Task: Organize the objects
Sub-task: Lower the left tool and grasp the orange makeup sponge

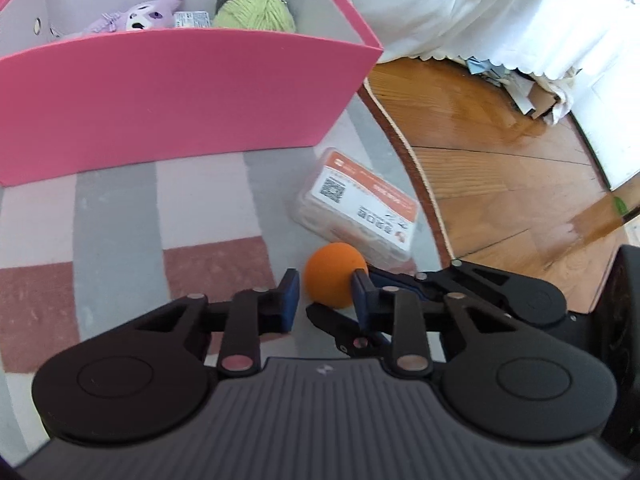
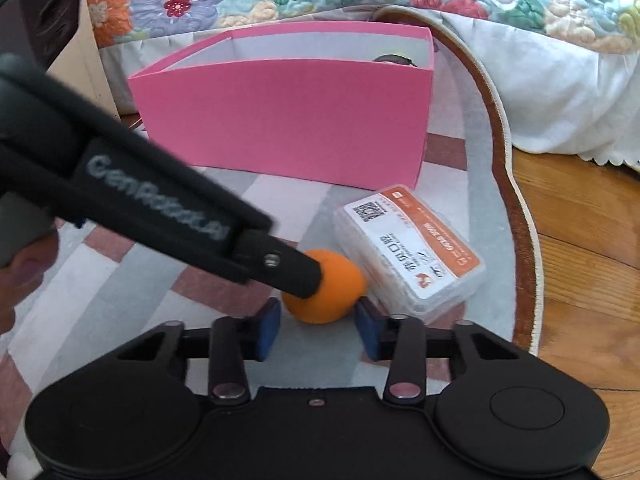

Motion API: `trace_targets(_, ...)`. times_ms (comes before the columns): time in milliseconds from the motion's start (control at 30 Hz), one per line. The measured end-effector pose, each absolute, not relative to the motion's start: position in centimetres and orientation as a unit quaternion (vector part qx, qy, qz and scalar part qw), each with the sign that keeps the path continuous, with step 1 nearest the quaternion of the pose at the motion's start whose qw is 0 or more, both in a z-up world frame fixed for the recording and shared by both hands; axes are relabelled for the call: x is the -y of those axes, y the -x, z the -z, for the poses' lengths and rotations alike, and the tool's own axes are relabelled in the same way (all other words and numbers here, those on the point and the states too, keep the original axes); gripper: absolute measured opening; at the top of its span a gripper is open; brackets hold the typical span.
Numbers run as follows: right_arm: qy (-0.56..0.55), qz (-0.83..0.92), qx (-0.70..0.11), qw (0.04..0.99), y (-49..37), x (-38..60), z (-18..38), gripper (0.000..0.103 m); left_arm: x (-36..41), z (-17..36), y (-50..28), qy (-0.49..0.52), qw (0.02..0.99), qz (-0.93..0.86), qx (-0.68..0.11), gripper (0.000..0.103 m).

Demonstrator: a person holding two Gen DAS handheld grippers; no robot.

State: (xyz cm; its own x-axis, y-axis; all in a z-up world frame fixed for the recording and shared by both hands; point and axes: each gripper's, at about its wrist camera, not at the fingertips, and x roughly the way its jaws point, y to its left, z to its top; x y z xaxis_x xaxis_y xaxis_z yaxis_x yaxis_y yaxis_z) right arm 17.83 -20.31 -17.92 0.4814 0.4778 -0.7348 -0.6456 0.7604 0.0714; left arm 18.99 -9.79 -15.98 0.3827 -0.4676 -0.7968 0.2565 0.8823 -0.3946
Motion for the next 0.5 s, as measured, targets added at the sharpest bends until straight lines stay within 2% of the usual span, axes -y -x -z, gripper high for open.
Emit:
trace_targets(167,0.115,-0.328,-0.384,0.855,-17.65,20.31,18.06,0.041,10.29,15.72,-18.64,0.086,0.829,0.222,-0.506,0.026)
trace_targets(267,0.118,-0.328,-0.374,0.859,-17.14,20.4,18.36,0.041,10.5,15.45,-18.55,0.074,0.835,0.211,-0.503,0.031)
trace_targets(400,0.103,-0.324,-0.38,0.86,-17.16,20.69,18.6,0.041,10.57,15.86,-18.55,0.072,0.826,0.224,-0.512,0.031)
trace_targets(500,0.1,-0.326,-0.384,0.858,-17.36,20.79,18.63,0.042,10.62,15.98,-18.17,0.084,0.822,0.236,-0.512,0.024)
